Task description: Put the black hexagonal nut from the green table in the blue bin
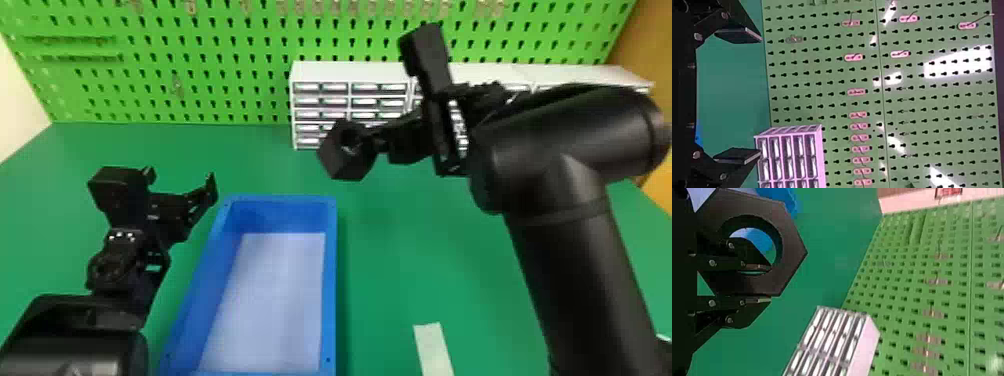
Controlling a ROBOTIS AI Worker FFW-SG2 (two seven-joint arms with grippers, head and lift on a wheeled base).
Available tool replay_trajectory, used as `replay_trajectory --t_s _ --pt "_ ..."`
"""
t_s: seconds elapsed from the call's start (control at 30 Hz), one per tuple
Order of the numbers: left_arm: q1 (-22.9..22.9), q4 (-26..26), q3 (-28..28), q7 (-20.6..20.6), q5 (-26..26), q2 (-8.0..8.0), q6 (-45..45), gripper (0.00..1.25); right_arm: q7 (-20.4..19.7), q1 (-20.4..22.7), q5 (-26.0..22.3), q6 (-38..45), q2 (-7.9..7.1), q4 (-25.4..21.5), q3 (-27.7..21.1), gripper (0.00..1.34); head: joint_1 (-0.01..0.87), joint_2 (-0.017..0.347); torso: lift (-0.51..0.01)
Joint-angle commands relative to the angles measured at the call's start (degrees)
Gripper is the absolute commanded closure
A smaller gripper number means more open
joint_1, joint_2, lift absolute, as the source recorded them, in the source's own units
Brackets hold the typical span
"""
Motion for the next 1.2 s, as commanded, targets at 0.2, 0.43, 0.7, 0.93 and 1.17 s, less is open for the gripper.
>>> replay_trajectory --t_s 0.2,0.43,0.7,0.93,1.17 --pt "-0.09 -0.33 0.2 0.06 -0.25 0.0 0.0 0.25 0.0 1.12 -7.65 -2.18 -1.17 -0.19 7.01 1.14 0.686 0.052 -0.097" --pt "-0.18 -0.33 0.29 0.06 -0.34 0.0 0.0 0.25 -0.09 1.04 -10.11 -3.59 -1.96 0.16 10.43 1.14 0.686 0.052 -0.097" --pt "-0.26 -0.33 0.29 0.06 -0.43 0.0 0.0 0.25 -0.09 0.77 -12.31 -4.91 -2.49 2.62 14.56 1.14 0.686 0.052 -0.097" --pt "-0.26 -0.33 0.2 0.06 -0.6 0.0 0.0 0.25 -2.02 0.69 -16.7 -7.19 -3.28 5.26 18.52 1.14 0.686 0.052 -0.097" --pt "-0.35 -0.24 0.11 0.06 -0.69 0.0 0.0 0.25 -3.43 0.51 -18.81 -9.83 -3.63 8.77 22.3 1.14 0.686 0.052 -0.097"
